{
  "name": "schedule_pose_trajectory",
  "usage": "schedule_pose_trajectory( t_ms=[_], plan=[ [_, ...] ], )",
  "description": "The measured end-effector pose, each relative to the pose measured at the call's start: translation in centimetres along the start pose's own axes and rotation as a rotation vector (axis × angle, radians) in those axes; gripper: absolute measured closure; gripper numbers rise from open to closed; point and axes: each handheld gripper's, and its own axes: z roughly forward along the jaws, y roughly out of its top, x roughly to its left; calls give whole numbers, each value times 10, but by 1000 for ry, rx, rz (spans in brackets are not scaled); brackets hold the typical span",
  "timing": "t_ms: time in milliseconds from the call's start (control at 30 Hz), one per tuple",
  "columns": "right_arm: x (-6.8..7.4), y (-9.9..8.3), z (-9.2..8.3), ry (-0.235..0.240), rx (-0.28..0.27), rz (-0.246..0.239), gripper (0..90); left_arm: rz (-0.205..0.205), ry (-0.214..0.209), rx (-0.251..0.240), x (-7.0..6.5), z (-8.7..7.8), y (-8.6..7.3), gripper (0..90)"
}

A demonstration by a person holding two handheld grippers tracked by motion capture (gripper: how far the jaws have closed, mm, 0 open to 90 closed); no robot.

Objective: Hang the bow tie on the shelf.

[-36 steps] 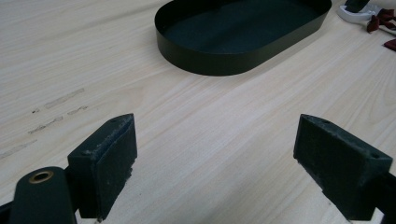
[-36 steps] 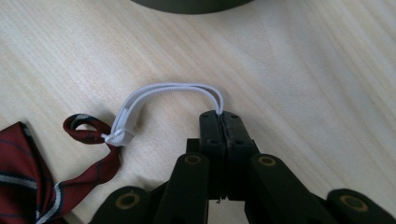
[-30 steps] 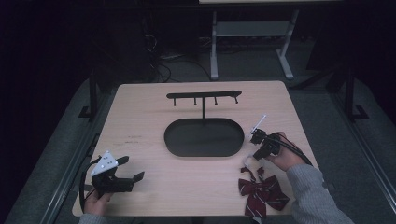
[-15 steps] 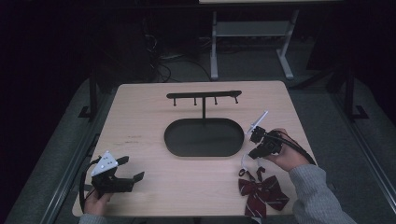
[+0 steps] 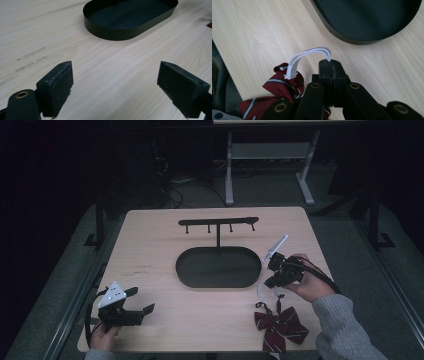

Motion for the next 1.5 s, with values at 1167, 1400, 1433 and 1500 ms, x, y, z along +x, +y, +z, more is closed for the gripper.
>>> schedule_pose_trajectory(
  t_ms=[1167, 1400, 1433, 1500],
  plan=[
    [18, 43, -56, -32, -63, -98, 884, 3, -3, -4, 1, 1, 0, 131],
    [16, 52, -60, -27, -67, -105, 884, 7, -3, -5, 1, 0, 1, 131],
    [16, 53, -61, -24, -68, -109, 884, 9, -1, -5, 1, 0, 1, 131],
    [15, 57, -62, -26, -65, -113, 884, 9, -2, -5, 1, 0, 1, 131]
  ],
)
